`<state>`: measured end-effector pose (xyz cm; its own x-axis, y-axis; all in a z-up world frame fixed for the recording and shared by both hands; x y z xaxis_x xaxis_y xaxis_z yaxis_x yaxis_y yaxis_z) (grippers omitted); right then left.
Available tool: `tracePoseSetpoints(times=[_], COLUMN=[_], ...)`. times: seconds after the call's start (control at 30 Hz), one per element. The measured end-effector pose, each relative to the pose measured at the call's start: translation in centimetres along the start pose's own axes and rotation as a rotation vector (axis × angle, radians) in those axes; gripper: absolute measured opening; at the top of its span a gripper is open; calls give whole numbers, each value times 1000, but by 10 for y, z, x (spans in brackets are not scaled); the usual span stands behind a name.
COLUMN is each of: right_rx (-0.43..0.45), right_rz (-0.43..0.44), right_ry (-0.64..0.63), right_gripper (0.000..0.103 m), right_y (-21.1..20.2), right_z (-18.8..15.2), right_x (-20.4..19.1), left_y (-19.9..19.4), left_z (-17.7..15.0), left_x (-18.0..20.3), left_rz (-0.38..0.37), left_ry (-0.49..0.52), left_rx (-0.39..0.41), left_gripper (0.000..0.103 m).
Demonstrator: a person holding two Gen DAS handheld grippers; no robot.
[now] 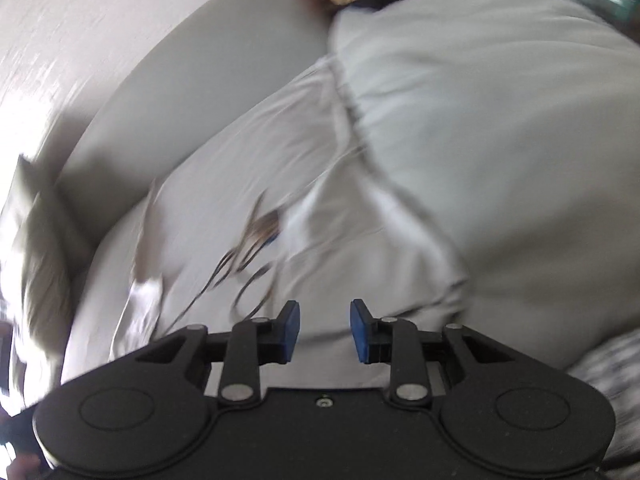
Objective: Fold clothes
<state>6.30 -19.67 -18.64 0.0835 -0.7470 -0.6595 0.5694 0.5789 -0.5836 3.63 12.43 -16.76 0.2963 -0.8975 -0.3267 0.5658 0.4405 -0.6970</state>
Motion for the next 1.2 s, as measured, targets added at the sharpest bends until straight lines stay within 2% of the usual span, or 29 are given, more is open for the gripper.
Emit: tracePoseSetpoints(times=[0.13, 0.2, 0.33, 0.47, 0.53, 0.63, 0.8, 0.93, 1.03, 1.17, 1.2], right_rx=[-82, -130, -236, -283, -274, -205, -134, -145, -179, -226, -236], right_rz=[18, -5, -44, -48, -15, 22, 20, 39, 15, -8, -7], right_ry=[-73, -119, -188, -197, -158, -135, -151, -164, -174, -183, -174], right_gripper=[28, 28, 28, 29, 29, 30, 27, 25, 24, 23, 23], right_y=[21, 28, 20, -5, -16, -27, -20, -3, 7, 7, 4], right_z=[-15, -26, -42, -57, -60, -57, -42, -42, -50, -58, -57], right_x=[-24, -29, -42, -47, -45, -45, -51, -53, -47, -46, -48], left_y=[-4, -6, -18, -30, -39, -53, -59, -51, -49, -53, -55], left_z=[-8, -15, -31, -38, -36, -33, -19, -21, -29, -31, -30], left_x=[29, 40, 44, 30, 27, 23, 47, 70, 79, 76, 73], left_rz=[-12, -42, -71, -69, -60, -45, -61, -85, -82, -118, -124], left_ry=[109, 128, 104, 49, 38, 28, 75, 136, 173, 193, 192], left_rx=[-7, -45, -97, -147, -139, -117, -78, -96, -104, -145, -152], left_gripper=[76, 76, 72, 71, 71, 70, 73, 73, 72, 72, 69])
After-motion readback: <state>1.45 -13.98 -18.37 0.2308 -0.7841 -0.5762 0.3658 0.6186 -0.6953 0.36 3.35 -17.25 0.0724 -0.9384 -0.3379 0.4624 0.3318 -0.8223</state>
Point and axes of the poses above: each gripper's, at about its wrist camera, not at the fingertips, and y roughly the way its jaws point, x to its right, z to its top, the point moved 1 cm from there along y, roughly the way its jaws point, and after that the axes turned 15 degrees about z, right-handed, at the moved point
